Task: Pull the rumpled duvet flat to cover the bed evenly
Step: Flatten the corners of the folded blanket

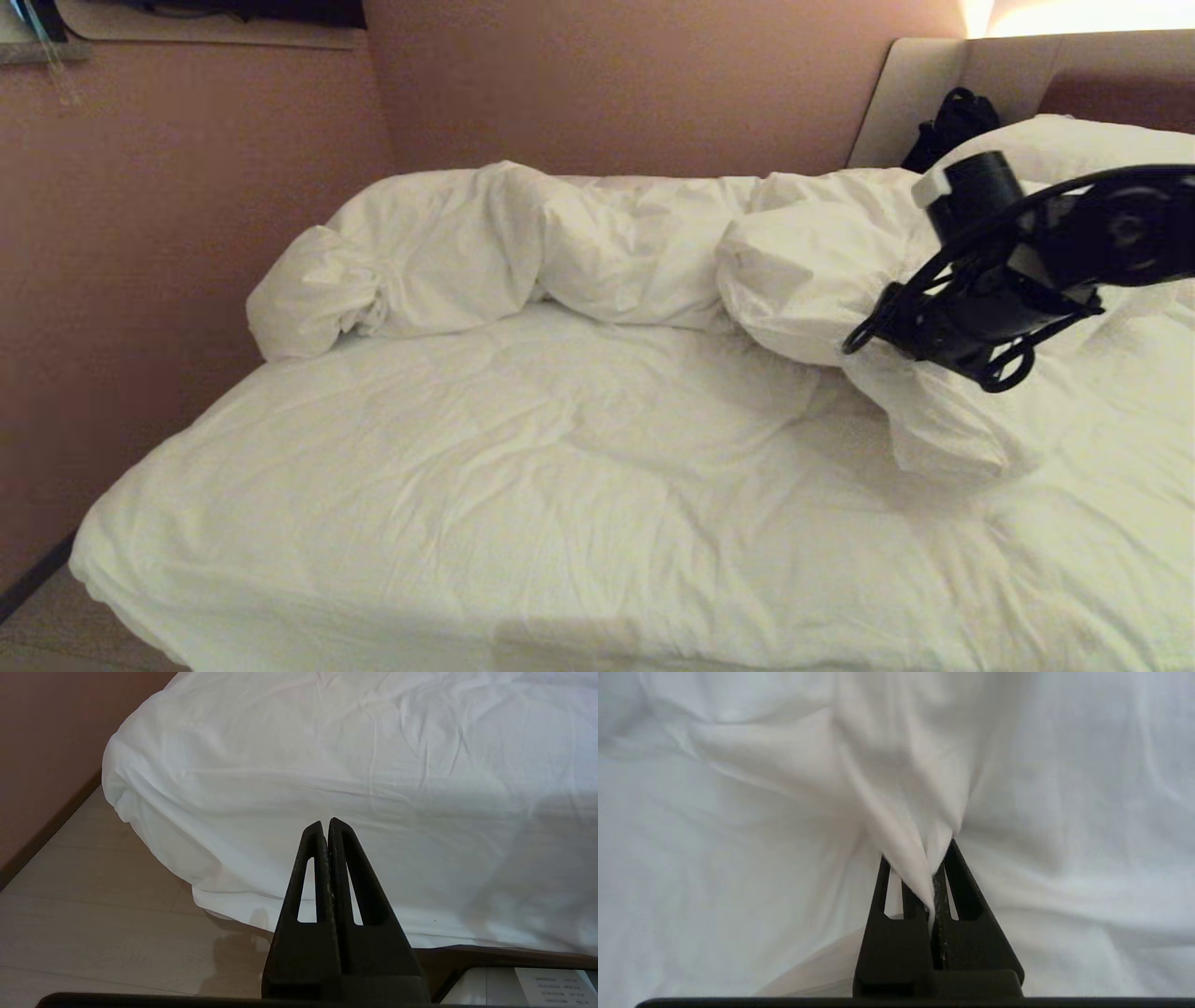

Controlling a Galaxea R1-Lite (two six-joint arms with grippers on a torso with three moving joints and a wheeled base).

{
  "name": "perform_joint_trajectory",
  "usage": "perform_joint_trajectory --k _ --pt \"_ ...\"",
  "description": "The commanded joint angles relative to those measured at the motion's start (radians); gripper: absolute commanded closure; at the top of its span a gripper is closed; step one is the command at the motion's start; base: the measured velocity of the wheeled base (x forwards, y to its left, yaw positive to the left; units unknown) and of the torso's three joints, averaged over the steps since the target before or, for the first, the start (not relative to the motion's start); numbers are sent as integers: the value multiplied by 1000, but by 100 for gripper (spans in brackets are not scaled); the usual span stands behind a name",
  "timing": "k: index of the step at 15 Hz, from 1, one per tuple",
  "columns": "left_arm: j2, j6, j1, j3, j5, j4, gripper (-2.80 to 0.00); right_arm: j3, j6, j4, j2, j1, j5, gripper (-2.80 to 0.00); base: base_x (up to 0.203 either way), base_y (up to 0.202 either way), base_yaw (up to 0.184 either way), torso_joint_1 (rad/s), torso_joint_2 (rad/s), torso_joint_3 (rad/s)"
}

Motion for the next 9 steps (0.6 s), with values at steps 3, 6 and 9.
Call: perform_joint_trajectory --k 3,6,9 --pt "0 0 0 0 0 1 0 -2 -8 110 -191 -42 6 0 0 0 0 0 0 0" --pt "0 0 0 0 0 1 0 -2 -50 134 -286 -133 17 0 0 0 0 0 0 0" --pt "0 0 0 0 1 1 0 -2 -85 136 -329 -256 75 0 0 0 0 0 0 0"
